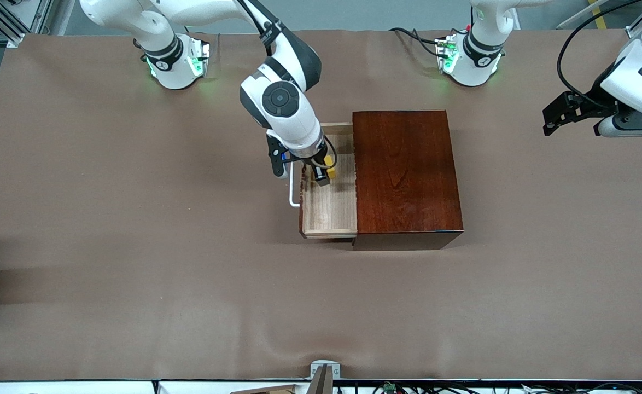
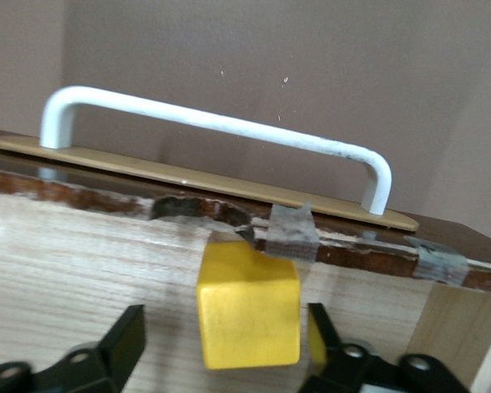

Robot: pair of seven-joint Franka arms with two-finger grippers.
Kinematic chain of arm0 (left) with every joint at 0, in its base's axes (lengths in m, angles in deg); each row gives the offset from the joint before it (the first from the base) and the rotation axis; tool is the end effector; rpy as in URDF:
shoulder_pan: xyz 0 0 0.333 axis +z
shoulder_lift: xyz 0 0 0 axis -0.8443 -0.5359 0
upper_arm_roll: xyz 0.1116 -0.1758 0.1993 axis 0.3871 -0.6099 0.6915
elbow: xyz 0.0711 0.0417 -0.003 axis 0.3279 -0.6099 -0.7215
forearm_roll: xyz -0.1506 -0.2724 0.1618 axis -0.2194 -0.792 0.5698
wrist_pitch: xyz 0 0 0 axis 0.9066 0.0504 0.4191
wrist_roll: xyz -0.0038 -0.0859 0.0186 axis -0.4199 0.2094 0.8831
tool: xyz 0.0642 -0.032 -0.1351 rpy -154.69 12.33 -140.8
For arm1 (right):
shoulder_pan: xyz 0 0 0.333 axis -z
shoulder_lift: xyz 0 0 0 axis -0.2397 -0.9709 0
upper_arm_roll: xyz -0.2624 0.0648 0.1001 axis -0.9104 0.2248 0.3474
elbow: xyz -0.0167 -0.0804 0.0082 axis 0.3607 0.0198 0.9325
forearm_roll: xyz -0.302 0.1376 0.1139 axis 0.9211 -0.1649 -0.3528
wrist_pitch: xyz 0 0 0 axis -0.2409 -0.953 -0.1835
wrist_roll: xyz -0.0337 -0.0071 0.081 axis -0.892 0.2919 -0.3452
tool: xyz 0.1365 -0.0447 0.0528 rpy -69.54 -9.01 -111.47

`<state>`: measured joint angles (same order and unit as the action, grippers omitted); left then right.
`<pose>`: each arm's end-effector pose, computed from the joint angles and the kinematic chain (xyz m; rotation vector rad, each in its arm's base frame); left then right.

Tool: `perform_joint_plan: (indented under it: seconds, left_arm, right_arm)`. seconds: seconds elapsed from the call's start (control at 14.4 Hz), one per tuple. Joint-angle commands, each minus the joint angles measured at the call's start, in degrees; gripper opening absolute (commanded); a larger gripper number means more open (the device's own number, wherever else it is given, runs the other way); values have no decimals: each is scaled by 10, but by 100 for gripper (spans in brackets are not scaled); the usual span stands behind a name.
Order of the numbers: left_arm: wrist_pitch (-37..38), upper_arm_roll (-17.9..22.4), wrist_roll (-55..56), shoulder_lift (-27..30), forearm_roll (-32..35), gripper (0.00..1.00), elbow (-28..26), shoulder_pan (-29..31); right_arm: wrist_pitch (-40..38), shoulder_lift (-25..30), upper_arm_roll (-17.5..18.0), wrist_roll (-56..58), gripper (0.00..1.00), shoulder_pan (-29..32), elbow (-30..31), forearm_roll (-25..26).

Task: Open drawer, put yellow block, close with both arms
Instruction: 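Lower the cube into the drawer and open the right gripper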

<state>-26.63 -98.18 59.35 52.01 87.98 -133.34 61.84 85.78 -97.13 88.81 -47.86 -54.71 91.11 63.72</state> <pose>0.4819 -0.0614 0.5588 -3.1237 0.0328 -0.0339 0.4425 0.4643 0.2977 -2.3446 1.8900 0.2555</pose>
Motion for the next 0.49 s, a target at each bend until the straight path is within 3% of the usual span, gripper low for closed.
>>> perform_joint_plan:
  seconds: [0.0, 0.42]
  left_arm:
    - [-2, -14, -9, 9, -9, 100, -3, 2]
    - [-1, -65, 23, -44, -15, 100, 41, -2]
  right_arm:
    - [-66, -3, 7, -5, 100, 26, -56, 7]
    - [-142, 0, 7, 25, 100, 70, -127, 5]
